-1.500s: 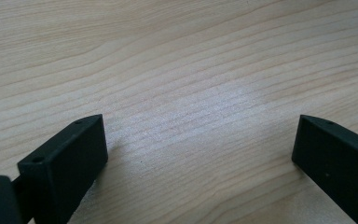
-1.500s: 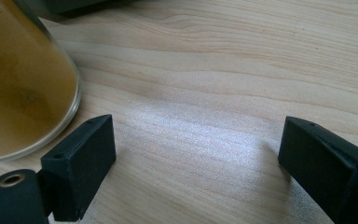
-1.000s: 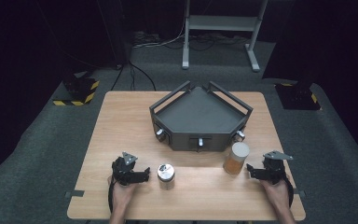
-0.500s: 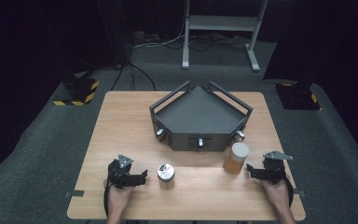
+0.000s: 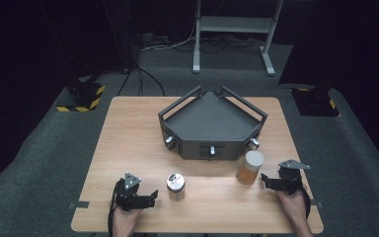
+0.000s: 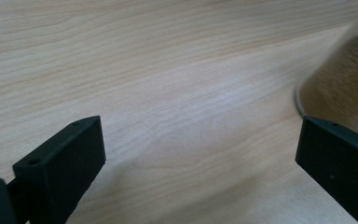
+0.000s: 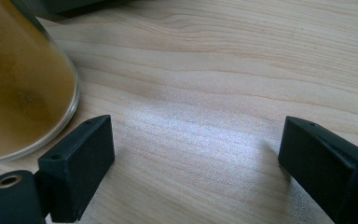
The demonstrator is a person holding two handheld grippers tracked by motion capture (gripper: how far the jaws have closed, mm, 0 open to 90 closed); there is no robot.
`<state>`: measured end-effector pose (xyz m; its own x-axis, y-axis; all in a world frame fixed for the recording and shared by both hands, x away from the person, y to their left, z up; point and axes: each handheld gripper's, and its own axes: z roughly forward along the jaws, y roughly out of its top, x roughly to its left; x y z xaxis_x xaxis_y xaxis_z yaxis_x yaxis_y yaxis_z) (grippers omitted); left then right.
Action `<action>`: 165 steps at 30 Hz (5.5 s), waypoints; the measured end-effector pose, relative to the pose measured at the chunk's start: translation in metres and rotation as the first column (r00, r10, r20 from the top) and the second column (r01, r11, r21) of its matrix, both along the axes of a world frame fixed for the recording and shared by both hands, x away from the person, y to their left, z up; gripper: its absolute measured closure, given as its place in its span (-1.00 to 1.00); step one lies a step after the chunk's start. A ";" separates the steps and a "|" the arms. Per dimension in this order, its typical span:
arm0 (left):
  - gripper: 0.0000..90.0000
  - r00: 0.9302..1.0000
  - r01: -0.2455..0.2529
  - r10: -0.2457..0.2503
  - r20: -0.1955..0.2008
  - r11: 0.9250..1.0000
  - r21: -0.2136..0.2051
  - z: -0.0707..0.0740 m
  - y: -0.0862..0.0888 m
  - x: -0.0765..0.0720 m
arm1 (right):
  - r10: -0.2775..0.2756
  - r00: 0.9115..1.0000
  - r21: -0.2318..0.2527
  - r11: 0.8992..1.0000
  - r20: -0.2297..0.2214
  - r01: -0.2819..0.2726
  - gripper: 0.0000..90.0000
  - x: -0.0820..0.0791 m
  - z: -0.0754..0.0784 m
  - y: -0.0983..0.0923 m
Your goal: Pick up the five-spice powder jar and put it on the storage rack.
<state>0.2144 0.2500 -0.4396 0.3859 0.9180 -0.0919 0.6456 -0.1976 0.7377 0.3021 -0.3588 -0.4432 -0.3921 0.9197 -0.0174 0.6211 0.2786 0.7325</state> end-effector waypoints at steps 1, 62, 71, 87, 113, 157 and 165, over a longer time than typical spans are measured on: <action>-0.96 1.000 0.004 -0.004 0.002 1.000 0.000 0.000 -0.001 -0.002 | 0.000 1.000 0.000 1.000 0.000 0.000 -0.77 0.000 0.000 0.000; -0.65 0.990 0.067 -0.045 0.132 0.984 -0.168 -0.033 -0.093 0.003 | 0.000 1.000 0.000 1.000 0.000 0.000 -0.77 0.000 0.000 0.000; -0.53 0.990 0.069 -0.048 0.133 0.985 -0.158 -0.033 -0.096 0.005 | 0.000 1.000 0.000 1.000 0.000 0.000 -0.77 0.000 0.000 0.000; -0.33 0.990 0.072 -0.052 0.128 0.985 -0.158 -0.032 -0.093 0.008 | 0.000 1.000 0.000 1.000 0.000 0.000 -0.77 0.000 0.000 0.000; -0.31 0.984 0.029 0.023 0.178 0.959 -0.282 -0.038 -0.099 0.001 | 0.000 1.000 0.000 1.000 0.000 0.000 -0.77 0.000 0.000 0.000; -0.31 0.975 0.129 -0.068 0.212 0.949 -0.289 0.041 -0.097 0.040 | -0.001 1.000 0.000 1.000 -0.001 0.001 -0.77 0.000 0.000 0.000; -0.31 0.973 0.136 -0.068 0.221 0.940 -0.312 0.058 -0.095 0.052 | 0.000 1.000 0.000 1.000 -0.001 0.000 -0.77 0.000 0.000 0.000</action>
